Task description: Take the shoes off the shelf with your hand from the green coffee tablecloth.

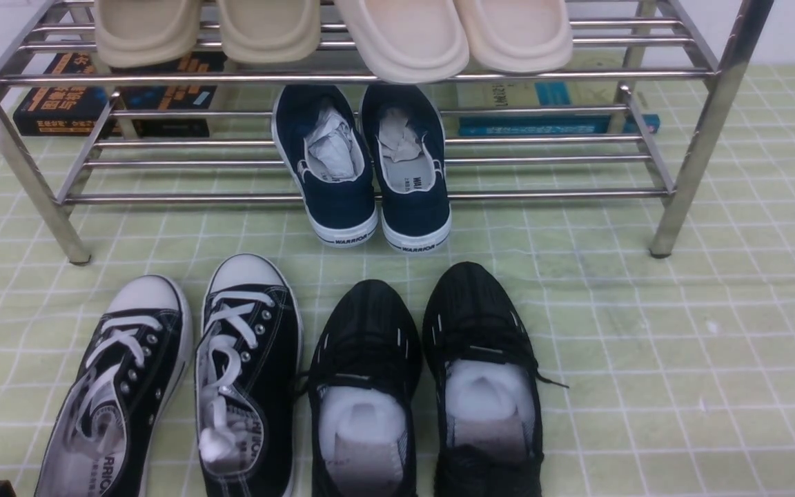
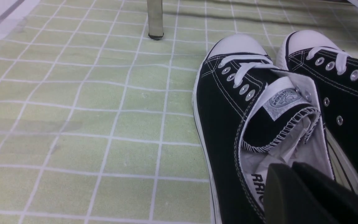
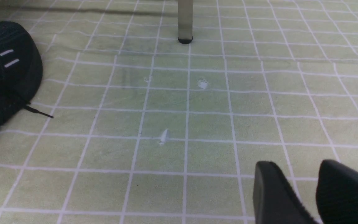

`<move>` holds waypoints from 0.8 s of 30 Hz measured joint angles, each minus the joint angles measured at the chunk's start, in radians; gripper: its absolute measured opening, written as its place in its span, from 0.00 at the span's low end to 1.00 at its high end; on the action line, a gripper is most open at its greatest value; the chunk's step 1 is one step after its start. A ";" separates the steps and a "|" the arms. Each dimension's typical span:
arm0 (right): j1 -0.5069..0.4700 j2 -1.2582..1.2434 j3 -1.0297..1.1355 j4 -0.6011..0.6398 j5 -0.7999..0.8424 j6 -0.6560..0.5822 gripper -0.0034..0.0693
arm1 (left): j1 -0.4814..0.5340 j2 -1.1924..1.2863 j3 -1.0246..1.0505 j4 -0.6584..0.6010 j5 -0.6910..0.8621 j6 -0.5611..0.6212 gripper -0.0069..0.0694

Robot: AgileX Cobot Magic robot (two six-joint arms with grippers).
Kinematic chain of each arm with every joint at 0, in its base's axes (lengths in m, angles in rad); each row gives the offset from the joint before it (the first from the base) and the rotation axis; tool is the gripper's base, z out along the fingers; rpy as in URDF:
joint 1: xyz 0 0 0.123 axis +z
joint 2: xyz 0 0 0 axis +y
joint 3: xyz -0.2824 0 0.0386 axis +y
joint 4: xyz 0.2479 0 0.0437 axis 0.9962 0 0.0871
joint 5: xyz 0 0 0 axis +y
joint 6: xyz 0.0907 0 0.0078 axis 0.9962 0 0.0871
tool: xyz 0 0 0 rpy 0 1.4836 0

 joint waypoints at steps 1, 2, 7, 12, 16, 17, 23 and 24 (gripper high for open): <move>0.000 0.000 0.000 0.000 0.000 0.000 0.37 | 0.000 0.000 0.000 0.000 0.001 0.000 0.16; 0.000 0.000 0.000 0.000 0.000 0.000 0.37 | 0.000 0.000 0.000 0.000 0.001 0.000 0.16; 0.000 0.000 0.000 0.000 0.000 0.000 0.37 | 0.000 0.000 0.000 0.000 0.001 0.000 0.16; 0.000 0.000 0.000 0.000 0.000 0.000 0.37 | 0.000 0.000 -0.001 0.002 0.004 0.000 0.17; 0.000 0.000 0.000 0.000 0.000 0.000 0.37 | 0.000 0.000 -0.001 0.003 0.005 0.000 0.18; 0.000 0.000 0.000 0.000 0.000 0.000 0.37 | 0.000 0.000 -0.001 0.003 0.005 0.000 0.18; 0.000 0.000 0.000 0.000 0.000 0.000 0.37 | 0.000 0.000 -0.001 0.003 0.006 0.000 0.19; 0.000 0.000 0.000 0.000 0.000 0.000 0.37 | 0.000 0.000 -0.001 0.003 0.006 0.000 0.19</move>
